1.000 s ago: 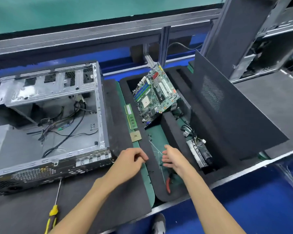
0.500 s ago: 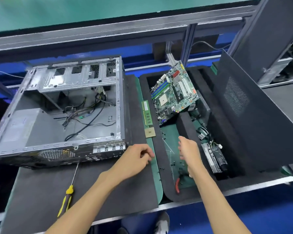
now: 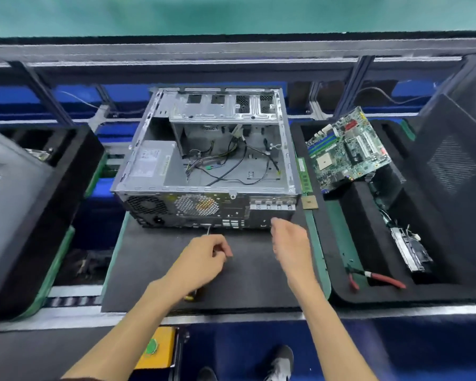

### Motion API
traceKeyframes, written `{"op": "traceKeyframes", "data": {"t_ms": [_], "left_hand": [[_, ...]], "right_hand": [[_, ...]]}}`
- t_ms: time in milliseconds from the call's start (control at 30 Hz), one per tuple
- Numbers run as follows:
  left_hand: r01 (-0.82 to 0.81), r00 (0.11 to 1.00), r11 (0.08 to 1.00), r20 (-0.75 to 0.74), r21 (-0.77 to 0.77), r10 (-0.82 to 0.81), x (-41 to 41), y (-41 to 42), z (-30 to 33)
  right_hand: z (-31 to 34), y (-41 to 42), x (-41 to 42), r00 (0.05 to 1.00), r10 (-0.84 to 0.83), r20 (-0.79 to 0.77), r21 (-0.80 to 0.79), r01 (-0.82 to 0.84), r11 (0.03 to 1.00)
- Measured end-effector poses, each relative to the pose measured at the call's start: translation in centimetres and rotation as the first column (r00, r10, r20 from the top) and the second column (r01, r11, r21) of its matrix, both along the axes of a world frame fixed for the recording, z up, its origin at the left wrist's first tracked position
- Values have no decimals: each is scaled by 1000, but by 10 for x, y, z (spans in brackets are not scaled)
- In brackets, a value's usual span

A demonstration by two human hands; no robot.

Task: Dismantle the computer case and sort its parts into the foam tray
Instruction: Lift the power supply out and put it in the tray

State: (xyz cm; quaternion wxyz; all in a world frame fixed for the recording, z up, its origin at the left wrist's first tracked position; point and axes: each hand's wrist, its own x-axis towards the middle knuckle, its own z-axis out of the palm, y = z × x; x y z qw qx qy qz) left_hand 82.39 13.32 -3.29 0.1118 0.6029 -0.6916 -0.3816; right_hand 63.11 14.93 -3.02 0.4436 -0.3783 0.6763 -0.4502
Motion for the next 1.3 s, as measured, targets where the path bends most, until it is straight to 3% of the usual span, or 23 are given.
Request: {"op": "traceKeyframes", "data": {"t_ms": [100, 167, 333, 400, 467, 567, 633, 667, 733, 800, 833, 900, 1033, 1200, 1300], "left_hand": [[-38, 988, 997, 145, -61, 46, 42, 12, -13], [60, 969, 998, 243, -22, -53, 62, 19, -22], [79, 992, 997, 102, -10, -77, 94, 21, -13], [-17, 998, 995, 59, -99, 23, 105, 11, 6], [-171, 985, 957, -60, -235, 161, 113, -4, 32], [-387, 920, 764, -269, -516, 284, 119, -34, 67], [-456, 890, 679, -288, -575, 354, 125, -61, 78], [-480, 877, 718, -267, -504, 399, 130, -75, 80], [-488, 859, 862, -247, -134, 448, 138, -99, 83], [-362, 825, 907, -377, 216, 420, 143, -114, 78], [-317, 798, 903, -432, 292, 420, 146, -120, 72], [-341, 765, 880, -446, 331, 464, 151, -129, 61], [-427, 739, 835, -398, 347, 544, 160, -144, 55], [-587, 757, 791, -230, 170, 611, 144, -148, 50], [-566, 791, 817, -208, 108, 575, 143, -150, 53]], "right_hand": [[-26, 16, 54, 951, 305, -59, 200, -288, 937], [-36, 25, 87, 842, 504, -192, 337, -425, 840], [-9, 14, 115, 606, 616, -502, 450, -425, 785], [19, -2, 118, 579, 559, -593, 371, -420, 828], [52, -23, 125, 677, 407, -613, 129, -422, 897], [87, -69, 135, 796, 222, -564, -173, -376, 910], [97, -106, 140, 801, 218, -557, -200, -384, 901], [99, -126, 142, 781, 260, -568, -142, -404, 904], [98, -159, 148, 727, 442, -525, 116, -453, 884], [94, -181, 157, 660, 639, -396, 351, -534, 769], [89, -188, 160, 634, 707, -313, 407, -583, 703], [76, -198, 162, 639, 749, -172, 409, -646, 645], [58, -219, 158, 688, 722, -74, 316, -670, 671], [62, -246, 152, 776, 631, -3, 271, -607, 747], [61, -248, 152, 789, 614, -20, 261, -589, 765]]}}
